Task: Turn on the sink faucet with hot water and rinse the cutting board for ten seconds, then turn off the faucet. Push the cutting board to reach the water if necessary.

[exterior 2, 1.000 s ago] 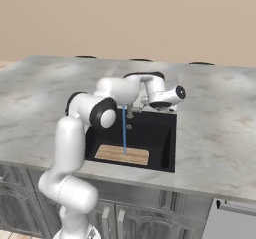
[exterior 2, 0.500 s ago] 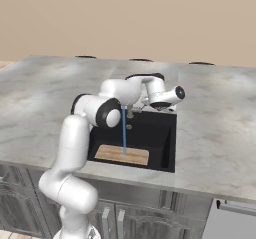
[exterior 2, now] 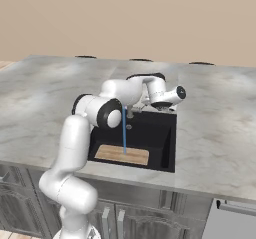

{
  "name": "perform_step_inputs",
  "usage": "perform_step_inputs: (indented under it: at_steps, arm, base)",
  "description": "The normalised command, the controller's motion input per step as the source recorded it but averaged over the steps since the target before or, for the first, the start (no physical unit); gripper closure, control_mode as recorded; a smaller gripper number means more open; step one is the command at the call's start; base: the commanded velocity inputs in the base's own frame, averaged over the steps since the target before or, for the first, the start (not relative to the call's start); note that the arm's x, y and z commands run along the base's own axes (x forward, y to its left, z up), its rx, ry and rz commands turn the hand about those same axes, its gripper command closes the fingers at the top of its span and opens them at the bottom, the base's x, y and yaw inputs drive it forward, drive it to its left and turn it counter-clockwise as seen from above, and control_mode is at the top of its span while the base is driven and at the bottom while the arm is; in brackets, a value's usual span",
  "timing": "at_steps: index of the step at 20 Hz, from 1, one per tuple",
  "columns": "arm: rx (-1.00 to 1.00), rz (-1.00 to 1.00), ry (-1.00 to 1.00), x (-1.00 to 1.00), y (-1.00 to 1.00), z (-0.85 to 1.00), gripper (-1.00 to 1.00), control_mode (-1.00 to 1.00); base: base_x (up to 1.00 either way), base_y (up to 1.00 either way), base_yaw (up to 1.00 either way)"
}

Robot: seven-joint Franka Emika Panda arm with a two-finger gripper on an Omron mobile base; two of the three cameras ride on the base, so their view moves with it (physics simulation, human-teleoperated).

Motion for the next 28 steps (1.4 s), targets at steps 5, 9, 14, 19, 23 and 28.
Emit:
perform_step_inputs:
  at_steps: [5, 9, 14, 19, 23, 28]
  arm:
    - [0.0, 0.0, 0.0, 0.0, 0.0, 0.0, -1.0, -1.0]
    - [0.0, 0.0, 0.0, 0.0, 0.0, 0.0, -1.0, -1.0]
    - [0.0, 0.0, 0.0, 0.0, 0.0, 0.0, -1.0, -1.0]
    - [0.0, 0.0, 0.0, 0.0, 0.0, 0.0, -1.0, -1.0]
    - [0.0, 0.0, 0.0, 0.0, 0.0, 0.0, -1.0, -1.0]
    - [0.0, 0.0, 0.0, 0.0, 0.0, 0.0, -1.0, -1.0]
  base:
    - [0.0, 0.0, 0.0]
    - [0.0, 0.0, 0.0]
    - [0.0, 0.0, 0.0]
    - [0.0, 0.0, 0.0]
    - [0.0, 0.0, 0.0]
    - [0.0, 0.0, 0.0]
